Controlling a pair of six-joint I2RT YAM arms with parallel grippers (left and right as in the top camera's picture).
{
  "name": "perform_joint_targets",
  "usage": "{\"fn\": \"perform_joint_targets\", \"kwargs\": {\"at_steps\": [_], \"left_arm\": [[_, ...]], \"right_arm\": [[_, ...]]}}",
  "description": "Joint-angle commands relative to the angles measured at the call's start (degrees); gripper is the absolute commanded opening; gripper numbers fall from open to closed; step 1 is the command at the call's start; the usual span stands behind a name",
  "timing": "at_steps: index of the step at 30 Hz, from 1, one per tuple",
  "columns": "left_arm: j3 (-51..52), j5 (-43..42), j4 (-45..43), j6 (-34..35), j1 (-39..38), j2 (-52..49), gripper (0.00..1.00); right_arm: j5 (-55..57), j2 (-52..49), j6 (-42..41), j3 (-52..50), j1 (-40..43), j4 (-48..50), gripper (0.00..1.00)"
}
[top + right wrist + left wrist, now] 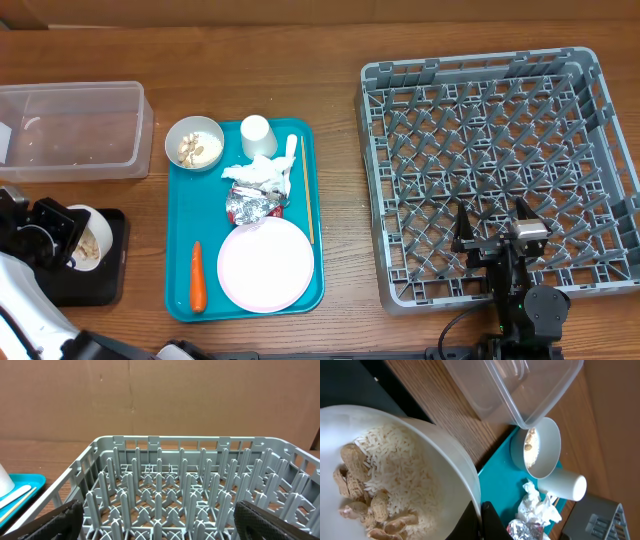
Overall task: Sort waste into correct bins and load items into the dishwasher rack
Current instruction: 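Lift the bowl with the left gripper and carry it left over the black tray, then tilt the bowl with the left gripper to dump rice and peanuts onto the black tray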
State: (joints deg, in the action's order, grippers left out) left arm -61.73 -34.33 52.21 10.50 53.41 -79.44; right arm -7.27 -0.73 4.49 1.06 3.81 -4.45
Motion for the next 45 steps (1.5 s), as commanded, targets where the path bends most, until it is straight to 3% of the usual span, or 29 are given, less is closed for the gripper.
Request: {"fn": "perform_joint_targets", "kwargs": {"at_steps": [1,6,13,23,36,45], "left_arm": [[0.5,-1.3,-1.6,0.0,0.9,-2.6,0.04],[0.5,-2.5,-1.9,0.4,2.3,-6.0,0.04],[0.5,-14.5,-3.3,-2.2,6.5,-7.6,0.04],[0.5,-16.0,-1.1,-4.7,13.1,-8.3,0.04],[0.5,-19.8,-2.7,-9.7,13.7,-10.0,0.04],[0.5,-31.7,-2.8,-13.6,15.2,-16.0,0.04]], "right_arm": [[-0.3,0.6,0.0,-0.6,0.3,0.3,1.0],[-0.3,0.6,0.0,-0.6,0.3,0.3,1.0],[-0.3,0.6,0.0,-0.6,0.3,0.3,1.0],[-0.3,0.6,0.0,-0.6,0.3,0.3,1.0],[-0.3,0.6,0.0,-0.6,0.3,0.3,1.0],[-0.3,0.6,0.0,-0.6,0.3,0.3,1.0]]}}
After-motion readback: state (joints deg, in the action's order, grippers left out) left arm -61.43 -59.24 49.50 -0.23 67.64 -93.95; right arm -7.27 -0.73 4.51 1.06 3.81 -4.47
